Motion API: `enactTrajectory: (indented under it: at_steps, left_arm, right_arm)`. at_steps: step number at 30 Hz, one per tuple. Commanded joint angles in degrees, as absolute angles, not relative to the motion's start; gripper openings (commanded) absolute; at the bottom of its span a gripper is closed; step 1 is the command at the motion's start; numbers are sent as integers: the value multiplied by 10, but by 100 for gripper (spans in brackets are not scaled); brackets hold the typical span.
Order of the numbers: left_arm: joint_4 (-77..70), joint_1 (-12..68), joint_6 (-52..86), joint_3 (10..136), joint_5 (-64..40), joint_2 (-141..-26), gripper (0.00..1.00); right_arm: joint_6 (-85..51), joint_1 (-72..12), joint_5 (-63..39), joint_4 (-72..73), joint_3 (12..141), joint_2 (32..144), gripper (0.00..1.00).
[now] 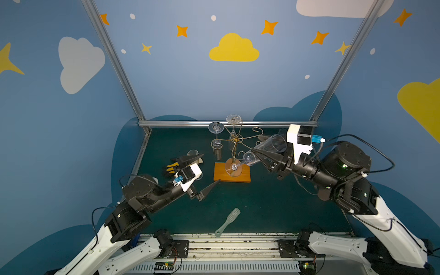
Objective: Take the wine glass off the wine glass rack
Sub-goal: Pick up the wine glass from the wine glass rack, then place the wine glass at the middle-right of the table.
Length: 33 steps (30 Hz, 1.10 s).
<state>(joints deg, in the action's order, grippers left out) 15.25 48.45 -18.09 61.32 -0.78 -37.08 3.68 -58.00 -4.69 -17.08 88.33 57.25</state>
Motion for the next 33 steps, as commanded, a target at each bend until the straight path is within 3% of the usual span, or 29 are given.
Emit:
enactTrajectory:
  at_steps: [1, 21, 33]
  left_arm:
    - [138, 487, -148, 599, 25, -358, 96]
    - [120, 487, -128, 581, 47, -359, 99]
    - [126, 487, -113, 573, 53, -343, 99]
  right_arm:
    - [52, -577, -3, -192, 872, 546, 36]
    - [134, -563, 268, -308, 713, 422, 34]
    - [62, -330, 96, -208, 566, 430, 31]
